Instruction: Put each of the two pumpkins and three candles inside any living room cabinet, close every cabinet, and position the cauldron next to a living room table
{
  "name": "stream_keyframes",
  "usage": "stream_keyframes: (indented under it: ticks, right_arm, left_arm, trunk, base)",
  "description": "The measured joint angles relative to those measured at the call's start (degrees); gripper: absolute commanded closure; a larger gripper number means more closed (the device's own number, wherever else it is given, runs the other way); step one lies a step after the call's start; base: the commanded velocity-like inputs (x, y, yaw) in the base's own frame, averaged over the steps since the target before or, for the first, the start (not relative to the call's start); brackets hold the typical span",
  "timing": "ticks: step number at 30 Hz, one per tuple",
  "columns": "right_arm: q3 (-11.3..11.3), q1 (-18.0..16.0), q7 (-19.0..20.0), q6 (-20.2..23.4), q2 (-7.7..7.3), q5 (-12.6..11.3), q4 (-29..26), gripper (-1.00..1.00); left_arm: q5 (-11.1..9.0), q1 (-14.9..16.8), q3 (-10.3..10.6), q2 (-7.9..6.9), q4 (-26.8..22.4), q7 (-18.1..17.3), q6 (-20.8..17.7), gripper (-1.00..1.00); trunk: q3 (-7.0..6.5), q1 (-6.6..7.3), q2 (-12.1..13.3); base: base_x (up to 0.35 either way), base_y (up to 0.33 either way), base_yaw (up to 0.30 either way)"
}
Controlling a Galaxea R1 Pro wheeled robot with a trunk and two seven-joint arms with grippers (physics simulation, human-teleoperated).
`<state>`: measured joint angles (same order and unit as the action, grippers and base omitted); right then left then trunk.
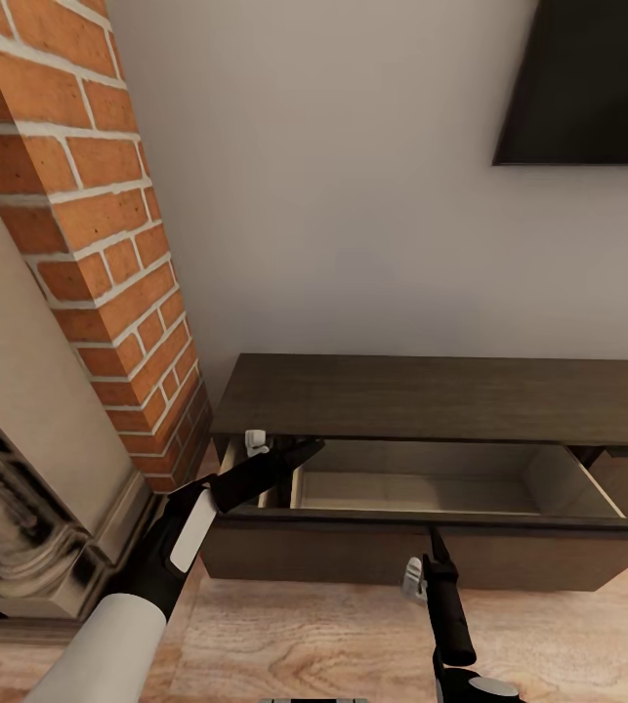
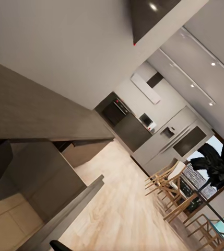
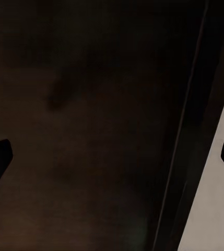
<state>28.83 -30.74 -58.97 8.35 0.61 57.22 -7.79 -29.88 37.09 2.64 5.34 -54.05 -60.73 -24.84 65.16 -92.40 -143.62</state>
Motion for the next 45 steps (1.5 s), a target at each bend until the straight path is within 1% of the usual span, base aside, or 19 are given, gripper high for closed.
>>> stream_keyframes:
  ticks: [12,20,28,32,34,38,42,43,45]
  right_arm:
    - [-0.01,0.04,-0.30,0.00,0.07,0.00,0.06,-1.00]
    - [-0.01,1.72,-0.56,0.00,-0.30,0.00,0.05,-1.00]
    - [-0.08,3.05,-0.70,0.05,-1.04,-0.20,0.06,-1.00]
    - [-0.14,3.42,-0.73,0.09,-2.20,-0.76,0.13,-1.00]
    - [-0.18,3.57,-0.72,0.12,-3.13,-0.85,0.14,-1.00]
    - [-0.42,3.79,-0.65,0.14,-6.31,-1.01,0.15,-1.00]
    - [-0.52,3.83,-0.55,0.10,-9.04,-1.28,0.15,-1.00]
    - [-0.63,3.84,-0.52,0.07,-10.07,-1.74,0.19,-1.00]
    - [-0.56,3.84,-0.51,0.04,-11.09,-2.66,0.30,-1.00]
  left_arm:
    - [0.00,0.00,0.00,0.02,-0.02,0.00,-0.02,-1.00]
    - [0.00,0.00,0.00,0.02,0.00,0.00,-0.03,-1.00]
    - [0.00,0.00,0.00,0.02,0.00,0.00,-0.03,-1.00]
    - [0.00,0.00,0.03,0.05,0.00,0.00,-0.03,-1.00]
    - [0.00,0.00,0.06,0.09,0.00,0.00,-0.03,-1.00]
    - [0.00,0.00,0.08,0.11,0.06,0.00,-0.03,-1.00]
    - [0.00,0.00,0.09,0.11,0.08,0.00,-0.03,-1.00]
    - [0.00,0.00,0.09,0.11,0.08,0.00,-0.03,-1.00]
    - [0.00,0.00,0.09,0.11,0.08,0.00,-0.03,-1.00]
  trunk:
    - [0.00,0.00,0.00]
    - [0.00,0.00,0.00]
    - [0.00,0.00,0.00]
    - [0.00,0.00,0.00]
    - [0.00,0.00,0.00]
    - [0.00,0.00,0.00]
    - [0.00,0.00,0.00]
    - [0.00,0.00,0.00]
    - [0.00,0.00,0.00]
  base:
    - [0.000,0.000,0.000]
    - [0.000,0.000,0.000]
    - [0.000,0.000,0.000]
    - [0.000,0.000,0.000]
    - [0.000,0.000,0.000]
    - [0.000,0.000,0.000]
    - [0.000,0.000,0.000]
    - [0.000,0.000,0.000]
    - [0.000,0.000,0.000]
